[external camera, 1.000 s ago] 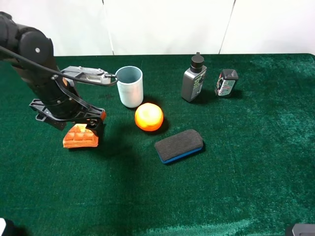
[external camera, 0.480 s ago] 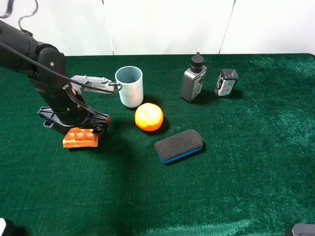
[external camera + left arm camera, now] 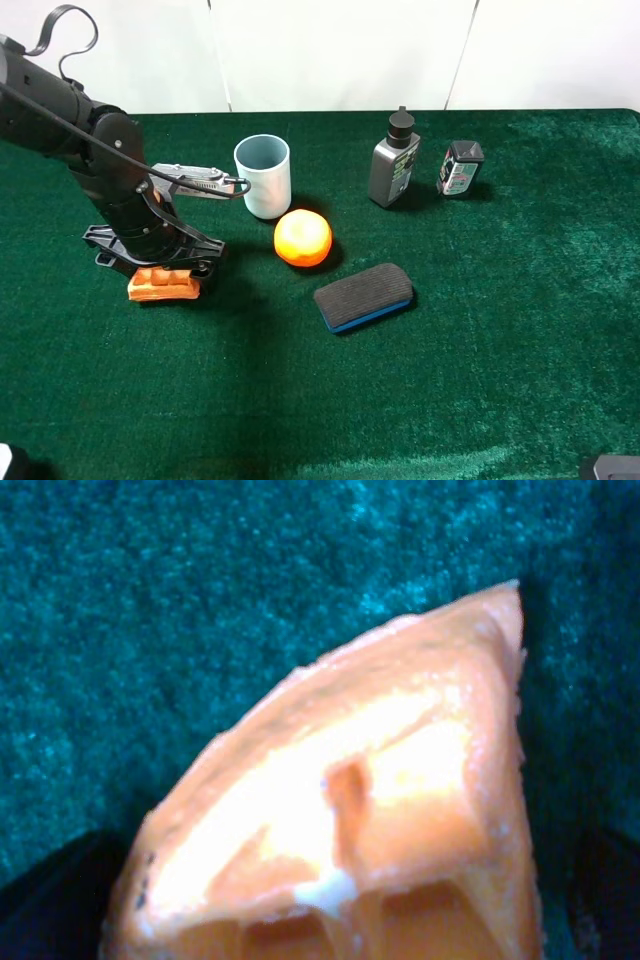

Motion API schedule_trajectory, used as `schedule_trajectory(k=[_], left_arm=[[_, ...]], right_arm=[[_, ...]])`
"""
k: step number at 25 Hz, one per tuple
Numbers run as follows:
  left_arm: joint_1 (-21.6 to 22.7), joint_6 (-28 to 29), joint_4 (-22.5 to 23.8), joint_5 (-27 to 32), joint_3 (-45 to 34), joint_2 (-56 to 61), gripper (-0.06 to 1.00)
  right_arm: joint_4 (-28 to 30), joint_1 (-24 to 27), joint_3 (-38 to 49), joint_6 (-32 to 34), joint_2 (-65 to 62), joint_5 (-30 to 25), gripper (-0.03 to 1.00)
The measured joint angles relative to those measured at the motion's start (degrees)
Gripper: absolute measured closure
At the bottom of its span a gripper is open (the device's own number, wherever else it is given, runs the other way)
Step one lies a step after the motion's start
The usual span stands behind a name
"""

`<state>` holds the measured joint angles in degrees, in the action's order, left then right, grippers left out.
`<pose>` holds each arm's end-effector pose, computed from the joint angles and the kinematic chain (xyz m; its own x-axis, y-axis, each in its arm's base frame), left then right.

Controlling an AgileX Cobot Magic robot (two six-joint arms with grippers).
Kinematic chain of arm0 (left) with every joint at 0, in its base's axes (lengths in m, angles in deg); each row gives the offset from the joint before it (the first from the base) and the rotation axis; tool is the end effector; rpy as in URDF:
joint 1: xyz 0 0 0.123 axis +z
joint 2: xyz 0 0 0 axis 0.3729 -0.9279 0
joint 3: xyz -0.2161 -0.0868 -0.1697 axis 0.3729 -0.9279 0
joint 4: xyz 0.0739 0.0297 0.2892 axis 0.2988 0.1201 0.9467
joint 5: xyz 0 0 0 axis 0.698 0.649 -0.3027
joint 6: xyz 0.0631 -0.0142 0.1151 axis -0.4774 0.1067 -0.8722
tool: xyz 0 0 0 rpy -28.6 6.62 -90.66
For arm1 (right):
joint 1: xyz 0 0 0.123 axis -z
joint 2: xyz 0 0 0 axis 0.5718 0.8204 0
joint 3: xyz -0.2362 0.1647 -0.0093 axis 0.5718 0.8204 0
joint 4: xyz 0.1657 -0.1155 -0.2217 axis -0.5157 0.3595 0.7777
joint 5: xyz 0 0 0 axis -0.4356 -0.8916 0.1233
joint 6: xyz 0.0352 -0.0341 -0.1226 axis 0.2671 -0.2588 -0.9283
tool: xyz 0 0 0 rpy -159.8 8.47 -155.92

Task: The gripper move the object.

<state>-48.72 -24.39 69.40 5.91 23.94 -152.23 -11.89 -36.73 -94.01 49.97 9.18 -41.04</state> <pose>0.2917 -0.1481 0.0098 -0.9636 0.2102 -0.1650 0.2204 0.9743 -0.0462 0.0728 0.0036 0.2852 -0.4232 0.0380 -0.9052 -0.0184 0.9986 0.0505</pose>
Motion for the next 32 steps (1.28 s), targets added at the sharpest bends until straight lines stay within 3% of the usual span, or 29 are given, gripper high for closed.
schedule_trajectory(k=[8, 27, 32], left_arm=[[0.00, 0.00, -0.10, 0.00, 0.00, 0.00, 0.22], [0.00, 0.18, -0.21, 0.06, 0.00, -0.04, 0.22], [0.00, 0.18, -1.03, 4.26, 2.14, 0.28, 0.22]], right_arm=[[0.00, 0.00, 0.00, 0.00, 0.00, 0.00, 0.27], [0.00, 0.00, 0.00, 0.00, 0.00, 0.05, 0.27], [0.00, 0.00, 0.00, 0.00, 0.00, 0.05, 0.27]])
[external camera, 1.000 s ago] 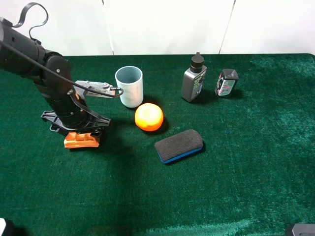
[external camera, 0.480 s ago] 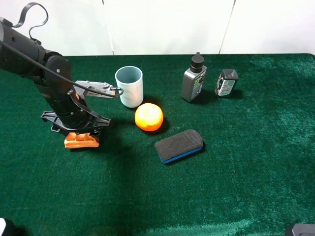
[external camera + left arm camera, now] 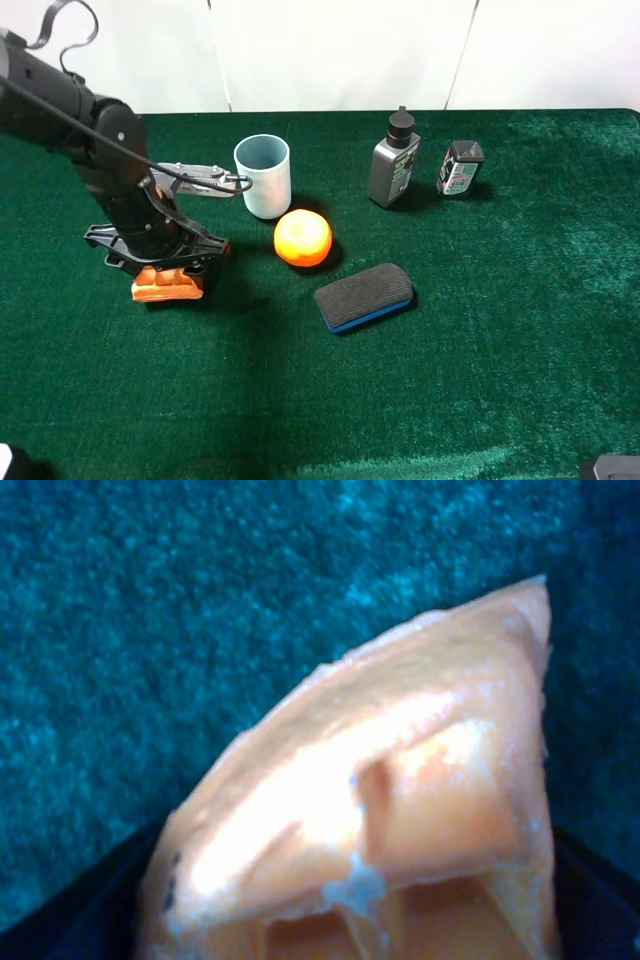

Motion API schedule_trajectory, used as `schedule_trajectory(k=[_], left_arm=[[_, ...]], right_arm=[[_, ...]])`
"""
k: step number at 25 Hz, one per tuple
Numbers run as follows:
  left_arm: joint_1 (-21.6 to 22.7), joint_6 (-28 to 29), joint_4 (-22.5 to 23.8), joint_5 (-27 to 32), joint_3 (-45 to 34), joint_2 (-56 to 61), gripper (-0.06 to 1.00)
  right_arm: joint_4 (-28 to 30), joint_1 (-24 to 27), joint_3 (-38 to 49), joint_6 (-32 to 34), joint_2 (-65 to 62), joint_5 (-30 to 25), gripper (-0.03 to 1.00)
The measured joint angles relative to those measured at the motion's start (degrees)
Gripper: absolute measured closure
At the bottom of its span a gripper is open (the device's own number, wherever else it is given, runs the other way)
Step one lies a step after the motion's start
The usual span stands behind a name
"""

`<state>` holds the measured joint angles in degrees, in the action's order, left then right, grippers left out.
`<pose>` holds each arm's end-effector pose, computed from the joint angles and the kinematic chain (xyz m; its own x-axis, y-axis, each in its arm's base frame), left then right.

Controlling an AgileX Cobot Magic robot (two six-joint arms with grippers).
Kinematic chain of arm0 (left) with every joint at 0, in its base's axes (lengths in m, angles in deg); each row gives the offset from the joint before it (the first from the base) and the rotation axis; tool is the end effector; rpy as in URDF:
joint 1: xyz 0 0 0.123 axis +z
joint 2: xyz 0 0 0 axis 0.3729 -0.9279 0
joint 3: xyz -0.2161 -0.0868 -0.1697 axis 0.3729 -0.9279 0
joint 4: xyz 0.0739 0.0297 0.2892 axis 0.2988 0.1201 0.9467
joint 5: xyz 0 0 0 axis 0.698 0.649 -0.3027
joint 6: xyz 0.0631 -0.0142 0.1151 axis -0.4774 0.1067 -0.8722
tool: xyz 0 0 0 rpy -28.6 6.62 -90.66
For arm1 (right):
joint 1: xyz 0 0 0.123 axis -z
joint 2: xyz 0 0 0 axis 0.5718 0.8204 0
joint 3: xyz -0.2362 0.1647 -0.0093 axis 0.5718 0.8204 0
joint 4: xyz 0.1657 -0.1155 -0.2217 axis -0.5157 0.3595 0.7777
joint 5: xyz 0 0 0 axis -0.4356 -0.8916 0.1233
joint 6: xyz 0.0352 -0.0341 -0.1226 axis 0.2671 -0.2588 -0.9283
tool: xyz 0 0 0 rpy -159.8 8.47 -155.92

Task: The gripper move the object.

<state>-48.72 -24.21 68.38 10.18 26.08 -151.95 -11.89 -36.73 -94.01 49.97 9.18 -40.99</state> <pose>0.2952 -0.1512 0.0175 -0.9721 0.1943 -0.1312 0.2022 0.9781 -0.0493 0.0729 0.0036 0.2853 -0.4224 0.0381 -0.9056 -0.0184 0.9986 0.0505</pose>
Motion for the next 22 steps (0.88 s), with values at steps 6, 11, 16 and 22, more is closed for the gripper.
schedule_trajectory(k=[6, 11, 16, 22], left_arm=[[0.00, 0.00, -0.02, 6.21, 3.78, 1.73, 0.22], [0.00, 0.01, -0.07, 10.82, 5.00, 5.17, 0.22], [0.00, 0.23, -0.27, 14.60, 5.06, 9.58, 0.23], [-0.38, 0.18, -2.51, 20.89, 8.00, 11.95, 0.23]], right_arm=[[0.00, 0.00, 0.00, 0.00, 0.00, 0.00, 0.27], [0.00, 0.00, 0.00, 0.00, 0.00, 0.00, 0.27], [0.00, 0.00, 0.00, 0.00, 0.00, 0.00, 0.27], [0.00, 0.00, 0.00, 0.00, 0.00, 0.00, 0.27]])
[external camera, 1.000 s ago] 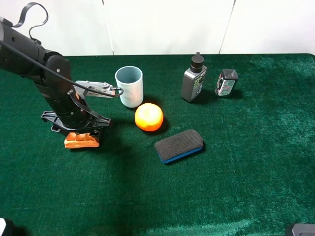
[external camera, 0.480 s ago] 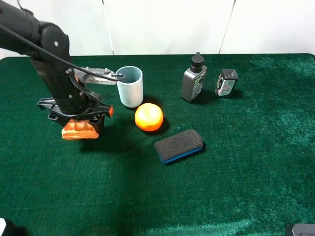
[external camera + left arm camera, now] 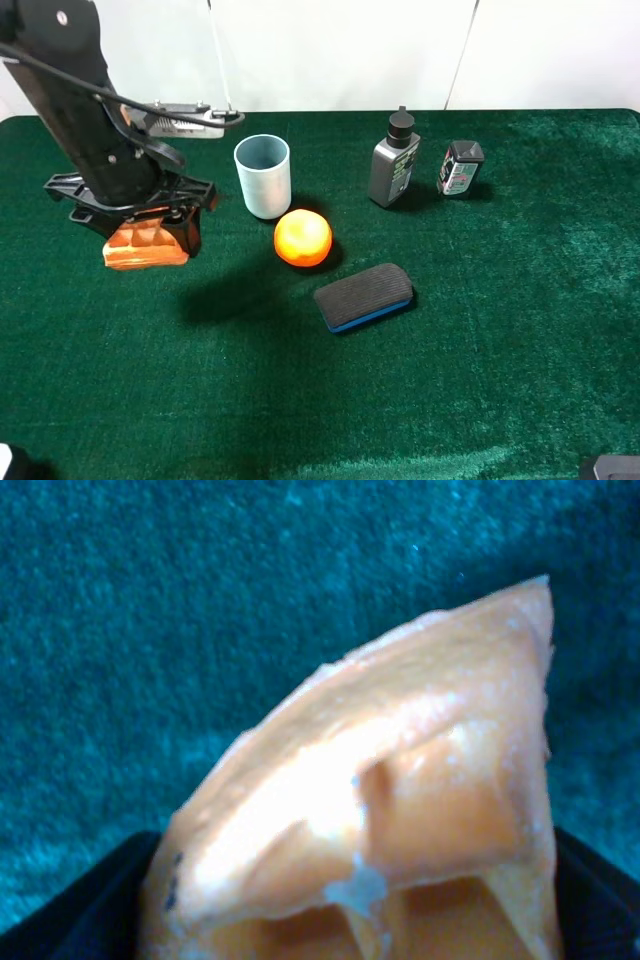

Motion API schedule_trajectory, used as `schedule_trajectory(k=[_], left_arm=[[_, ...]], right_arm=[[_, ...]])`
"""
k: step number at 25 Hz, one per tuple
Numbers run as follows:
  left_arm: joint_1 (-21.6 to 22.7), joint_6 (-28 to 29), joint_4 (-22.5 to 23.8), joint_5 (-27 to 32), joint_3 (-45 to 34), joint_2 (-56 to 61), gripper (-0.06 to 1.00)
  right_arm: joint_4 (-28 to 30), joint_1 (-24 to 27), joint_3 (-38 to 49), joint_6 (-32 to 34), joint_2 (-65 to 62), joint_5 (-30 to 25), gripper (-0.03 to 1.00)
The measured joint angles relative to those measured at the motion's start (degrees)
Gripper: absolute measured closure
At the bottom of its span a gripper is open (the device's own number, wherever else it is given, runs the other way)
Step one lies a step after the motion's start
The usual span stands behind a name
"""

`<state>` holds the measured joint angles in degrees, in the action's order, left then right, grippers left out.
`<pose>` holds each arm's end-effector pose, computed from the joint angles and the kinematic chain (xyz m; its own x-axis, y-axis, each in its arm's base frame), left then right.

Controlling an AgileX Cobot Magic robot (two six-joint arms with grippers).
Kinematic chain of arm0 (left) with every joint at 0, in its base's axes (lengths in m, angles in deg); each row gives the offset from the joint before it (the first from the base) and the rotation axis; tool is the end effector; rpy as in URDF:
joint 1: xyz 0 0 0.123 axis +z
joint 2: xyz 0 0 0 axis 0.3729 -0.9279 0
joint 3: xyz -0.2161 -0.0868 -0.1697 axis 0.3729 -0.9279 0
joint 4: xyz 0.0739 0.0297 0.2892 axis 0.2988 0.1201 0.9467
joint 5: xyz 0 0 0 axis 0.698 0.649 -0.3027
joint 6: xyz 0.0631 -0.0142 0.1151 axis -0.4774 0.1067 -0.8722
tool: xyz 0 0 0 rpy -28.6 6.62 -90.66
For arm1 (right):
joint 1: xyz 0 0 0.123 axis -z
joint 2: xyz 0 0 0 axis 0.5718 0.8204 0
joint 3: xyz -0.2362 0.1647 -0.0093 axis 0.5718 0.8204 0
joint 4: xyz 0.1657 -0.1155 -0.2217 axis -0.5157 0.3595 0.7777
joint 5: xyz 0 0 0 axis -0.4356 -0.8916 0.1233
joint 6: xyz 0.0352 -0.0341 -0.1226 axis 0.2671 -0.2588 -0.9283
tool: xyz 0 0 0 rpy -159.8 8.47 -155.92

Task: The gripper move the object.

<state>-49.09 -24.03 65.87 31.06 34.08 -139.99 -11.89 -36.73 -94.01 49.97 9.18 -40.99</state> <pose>0.3008 -0.1625 0.1160 -0.9787 0.1769 -0.1039 0.1861 0.9786 -0.0872 0.0729 0.0036 0.2853 -0.4224 0.0381 -0.9056 -0.0184 0.9986 0.0505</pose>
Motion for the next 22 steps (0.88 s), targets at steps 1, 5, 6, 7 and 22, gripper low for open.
schedule_trajectory(k=[1, 5, 6, 7, 22], left_arm=[[-0.45, 0.00, -0.16, 0.90, 0.57, 0.00, 0.23], [-3.10, 0.05, -0.34, 3.27, 3.44, 0.00, 0.23], [-3.73, 0.45, -0.34, 3.56, 4.15, 0.00, 0.23], [-4.48, 0.86, -0.34, 3.81, 4.74, 0.00, 0.23], [-13.47, 5.43, -0.19, 5.95, 14.41, 0.00, 0.23]], right_arm=[[0.00, 0.00, 0.00, 0.00, 0.00, 0.00, 0.27], [0.00, 0.00, 0.00, 0.00, 0.00, 0.00, 0.27], [0.00, 0.00, 0.00, 0.00, 0.00, 0.00, 0.27], [0.00, 0.00, 0.00, 0.00, 0.00, 0.00, 0.27], [0.00, 0.00, 0.00, 0.00, 0.00, 0.00, 0.27]])
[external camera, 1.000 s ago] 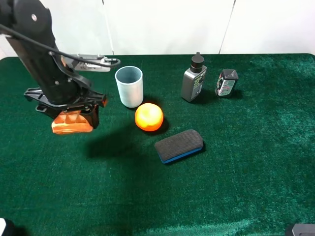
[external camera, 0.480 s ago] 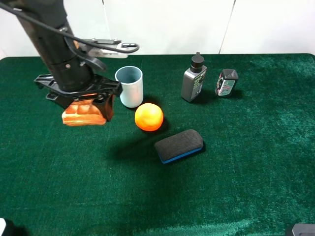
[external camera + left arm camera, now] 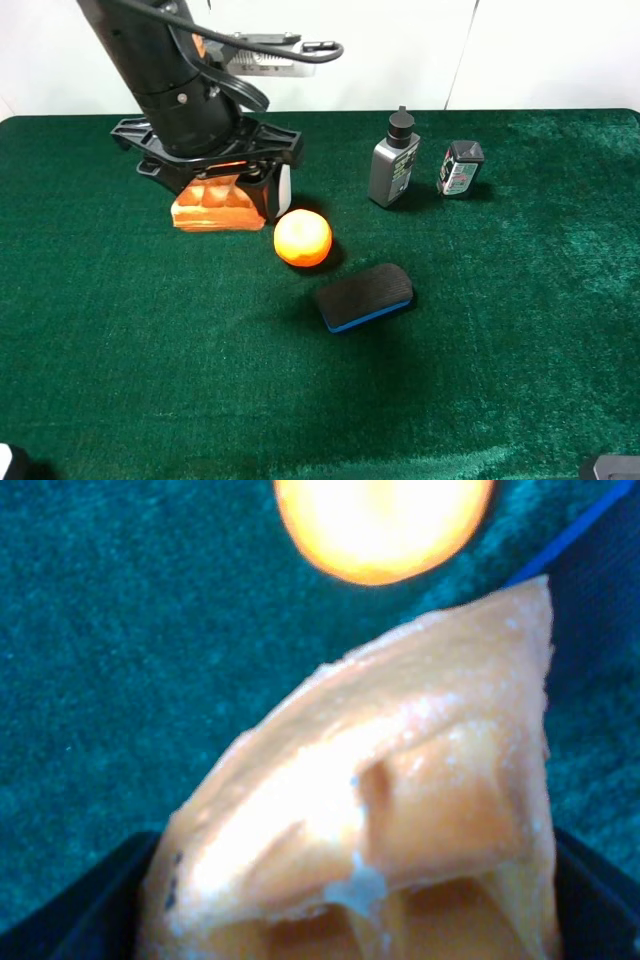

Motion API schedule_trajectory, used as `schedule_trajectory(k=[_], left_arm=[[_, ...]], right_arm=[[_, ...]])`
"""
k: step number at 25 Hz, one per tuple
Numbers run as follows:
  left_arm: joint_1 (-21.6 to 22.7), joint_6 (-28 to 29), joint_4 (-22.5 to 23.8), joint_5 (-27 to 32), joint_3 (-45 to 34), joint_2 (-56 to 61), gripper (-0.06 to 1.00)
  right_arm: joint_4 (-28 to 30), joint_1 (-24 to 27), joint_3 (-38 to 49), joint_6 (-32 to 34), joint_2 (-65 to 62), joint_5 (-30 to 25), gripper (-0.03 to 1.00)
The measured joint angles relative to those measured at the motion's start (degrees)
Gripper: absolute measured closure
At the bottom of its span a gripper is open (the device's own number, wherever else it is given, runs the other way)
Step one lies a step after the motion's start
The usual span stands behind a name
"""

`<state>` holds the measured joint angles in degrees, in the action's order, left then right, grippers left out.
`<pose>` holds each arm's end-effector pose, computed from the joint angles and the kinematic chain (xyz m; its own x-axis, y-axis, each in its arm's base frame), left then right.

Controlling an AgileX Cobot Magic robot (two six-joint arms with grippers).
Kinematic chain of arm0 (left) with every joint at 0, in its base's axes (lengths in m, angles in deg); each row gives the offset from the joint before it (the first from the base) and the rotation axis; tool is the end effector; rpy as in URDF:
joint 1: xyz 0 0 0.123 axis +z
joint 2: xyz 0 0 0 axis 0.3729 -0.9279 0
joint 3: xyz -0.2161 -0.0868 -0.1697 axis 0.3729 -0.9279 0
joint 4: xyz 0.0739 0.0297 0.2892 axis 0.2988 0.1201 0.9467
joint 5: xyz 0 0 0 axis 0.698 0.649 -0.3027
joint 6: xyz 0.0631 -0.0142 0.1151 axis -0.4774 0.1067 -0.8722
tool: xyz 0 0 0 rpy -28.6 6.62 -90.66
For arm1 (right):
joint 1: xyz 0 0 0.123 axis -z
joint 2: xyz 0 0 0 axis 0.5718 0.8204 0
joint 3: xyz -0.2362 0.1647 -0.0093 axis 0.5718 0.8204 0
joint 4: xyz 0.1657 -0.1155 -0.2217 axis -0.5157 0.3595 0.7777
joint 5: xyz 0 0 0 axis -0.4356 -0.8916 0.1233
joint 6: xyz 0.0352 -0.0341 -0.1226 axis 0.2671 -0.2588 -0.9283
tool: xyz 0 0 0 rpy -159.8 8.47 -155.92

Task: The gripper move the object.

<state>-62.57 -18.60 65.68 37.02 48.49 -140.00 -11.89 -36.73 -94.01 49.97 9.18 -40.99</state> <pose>0.2918 -0.2614 0.1885 -0.9261 0.3010 -0.2272 0.3397 0.9276 -0.1557 0.0729 0.0036 0.2853 -0.4224 0.0381 -0.9056 -0.0184 0.9986 0.0505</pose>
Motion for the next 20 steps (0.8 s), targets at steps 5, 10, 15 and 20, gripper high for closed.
schedule_trajectory(k=[5, 10, 15, 20], left_arm=[[-2.02, 1.95, 0.72, -1.14, 0.47, -0.34, 0.23], [-3.83, 1.90, 0.84, 0.38, 5.52, -4.97, 0.23], [-6.44, 0.33, 1.02, 2.73, 14.89, -12.33, 0.23], [-8.91, -1.49, 1.02, 7.15, 27.71, -21.02, 0.23]], right_arm=[[0.00, 0.00, 0.00, 0.00, 0.00, 0.00, 0.27], [0.00, 0.00, 0.00, 0.00, 0.00, 0.00, 0.27], [0.00, 0.00, 0.00, 0.00, 0.00, 0.00, 0.27], [0.00, 0.00, 0.00, 0.00, 0.00, 0.00, 0.27]])
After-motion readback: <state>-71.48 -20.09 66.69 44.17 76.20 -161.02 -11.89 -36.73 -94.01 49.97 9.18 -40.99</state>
